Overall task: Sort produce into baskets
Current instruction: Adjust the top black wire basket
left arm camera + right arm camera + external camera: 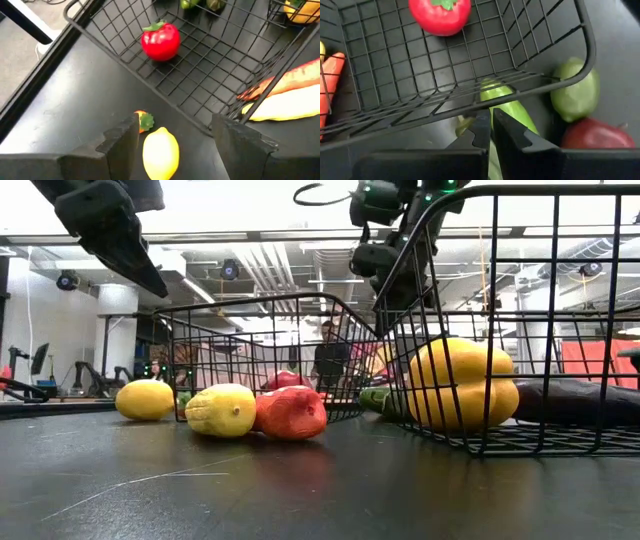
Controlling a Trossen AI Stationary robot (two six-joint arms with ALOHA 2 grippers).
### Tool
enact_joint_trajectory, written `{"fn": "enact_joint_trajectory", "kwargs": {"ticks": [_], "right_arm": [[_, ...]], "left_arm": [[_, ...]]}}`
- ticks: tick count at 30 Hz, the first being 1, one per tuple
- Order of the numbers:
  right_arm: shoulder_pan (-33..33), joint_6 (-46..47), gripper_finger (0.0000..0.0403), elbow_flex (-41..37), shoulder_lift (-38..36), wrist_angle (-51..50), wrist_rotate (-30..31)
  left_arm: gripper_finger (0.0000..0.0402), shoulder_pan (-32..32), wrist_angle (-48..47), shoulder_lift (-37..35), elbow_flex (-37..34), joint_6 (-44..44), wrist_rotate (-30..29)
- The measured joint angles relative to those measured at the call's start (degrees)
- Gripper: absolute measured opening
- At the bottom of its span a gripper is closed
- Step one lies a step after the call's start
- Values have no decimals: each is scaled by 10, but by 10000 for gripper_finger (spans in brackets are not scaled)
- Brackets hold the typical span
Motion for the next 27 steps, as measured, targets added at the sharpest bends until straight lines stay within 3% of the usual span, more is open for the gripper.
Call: {"fn": "enact_joint_trajectory", "kwargs": {"ticks": [13, 18, 23, 27], "right_arm": [[-46, -62, 13, 69, 45, 21, 30], [-45, -72, 13, 89, 26, -24, 30], [12, -65, 13, 91, -38, -27, 26], [91, -60, 13, 91, -60, -22, -21]], "left_arm": [[231, -35, 5, 53, 0, -56, -26], [231, -46, 9, 79, 0, -75, -25], [231, -79, 7, 81, 1, -108, -24], [231, -106, 5, 79, 26, -122, -24]]}}
